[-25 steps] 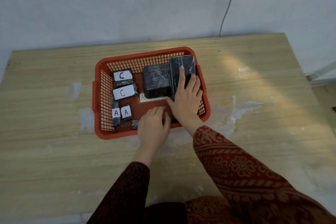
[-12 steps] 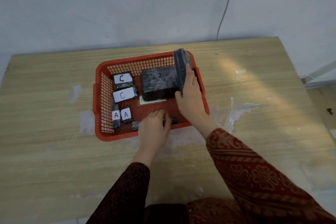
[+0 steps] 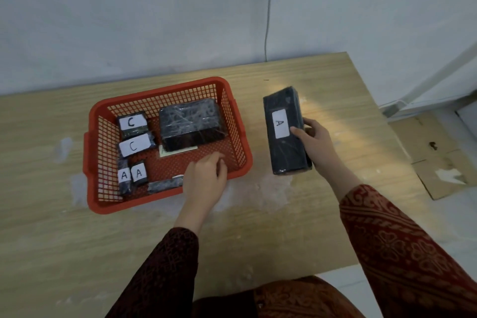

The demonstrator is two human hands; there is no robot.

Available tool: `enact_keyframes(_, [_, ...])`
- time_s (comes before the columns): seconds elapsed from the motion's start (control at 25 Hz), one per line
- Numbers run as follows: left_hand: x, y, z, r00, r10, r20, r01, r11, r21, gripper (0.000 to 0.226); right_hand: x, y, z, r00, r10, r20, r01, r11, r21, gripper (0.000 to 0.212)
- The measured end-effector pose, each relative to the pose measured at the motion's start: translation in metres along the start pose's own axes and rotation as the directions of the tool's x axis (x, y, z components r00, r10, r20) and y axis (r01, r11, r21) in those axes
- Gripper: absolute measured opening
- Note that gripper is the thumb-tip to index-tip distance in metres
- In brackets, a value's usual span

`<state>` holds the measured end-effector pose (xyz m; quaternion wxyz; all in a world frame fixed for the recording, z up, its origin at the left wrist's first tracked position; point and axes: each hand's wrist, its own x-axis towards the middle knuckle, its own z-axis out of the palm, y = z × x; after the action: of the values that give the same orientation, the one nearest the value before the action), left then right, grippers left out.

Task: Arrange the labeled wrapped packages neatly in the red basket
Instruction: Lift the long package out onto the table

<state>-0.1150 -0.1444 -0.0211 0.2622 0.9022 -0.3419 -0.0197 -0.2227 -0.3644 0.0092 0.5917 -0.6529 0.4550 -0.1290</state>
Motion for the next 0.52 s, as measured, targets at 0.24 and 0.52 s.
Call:
enact_keyframes(0.24, [-0.004,-0.002,0.003,0.999,0.049,-0.018,-0.045,0.986,0.163,0.031,0.029,0.043,-0.007,0.992,-0.088,0.095,0.122,0.881,-0.457,0.045])
enact_keyframes(0.52, [-0.006,0.002,0.001,0.998,0.048,-0.036,-0.041,0.983,0.177,0.029,0.038,0.056,0.004,0.992,-0.12,0.033,0.114,0.764,-0.635,0.039])
